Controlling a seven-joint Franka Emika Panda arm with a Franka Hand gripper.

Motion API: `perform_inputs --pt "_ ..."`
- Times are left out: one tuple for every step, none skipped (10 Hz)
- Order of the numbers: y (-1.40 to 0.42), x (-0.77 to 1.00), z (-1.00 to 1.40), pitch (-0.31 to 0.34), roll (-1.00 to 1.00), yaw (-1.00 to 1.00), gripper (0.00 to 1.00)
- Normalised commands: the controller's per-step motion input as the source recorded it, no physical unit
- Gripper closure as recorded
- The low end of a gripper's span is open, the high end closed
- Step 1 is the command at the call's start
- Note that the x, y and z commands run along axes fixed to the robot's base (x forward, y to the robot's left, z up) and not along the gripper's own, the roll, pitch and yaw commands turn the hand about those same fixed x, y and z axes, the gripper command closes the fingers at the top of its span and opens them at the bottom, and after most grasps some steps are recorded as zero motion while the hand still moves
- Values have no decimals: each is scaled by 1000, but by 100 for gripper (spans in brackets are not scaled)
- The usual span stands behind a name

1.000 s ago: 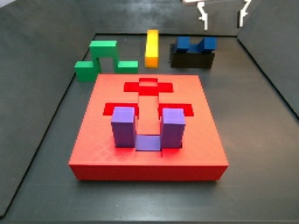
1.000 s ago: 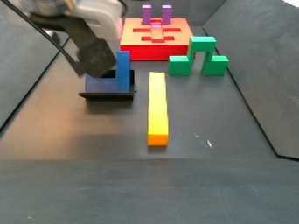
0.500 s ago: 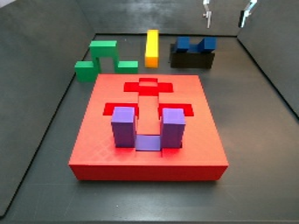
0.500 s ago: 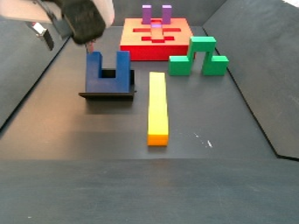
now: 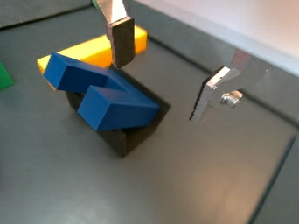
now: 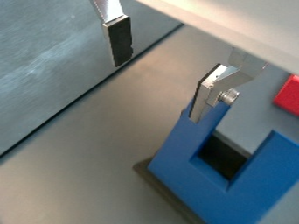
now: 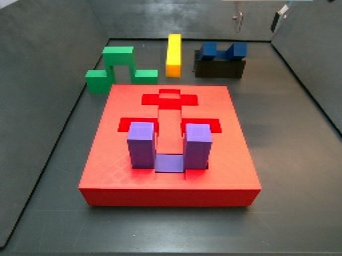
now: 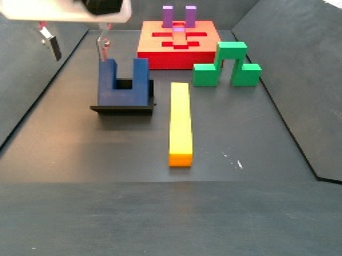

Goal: Pick up the blue object. Move up. Place the blue object on the fixture. Regrasp the blue object. Move to above the board. Insert the blue object.
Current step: Regrasp the blue object.

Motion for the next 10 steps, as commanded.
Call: perform_inputs --pt "-137 -377 0 -117 1000 200 0" --pt "-203 -437 0 -117 1000 160 0" --pt "-229 -394 0 -97 1000 177 0" --pt "-269 -297 0 -131 1000 183 0" --pt "-280 -143 0 -117 1000 191 0" --pt "-249 -69 0 -89 1000 206 0" --pt "-214 0 0 -26 1000 194 0" --pt "-251 0 0 -11 1000 174 0" --pt "-300 169 -29 0 1000 189 0" --pt "-274 369 -63 0 1000 231 0"
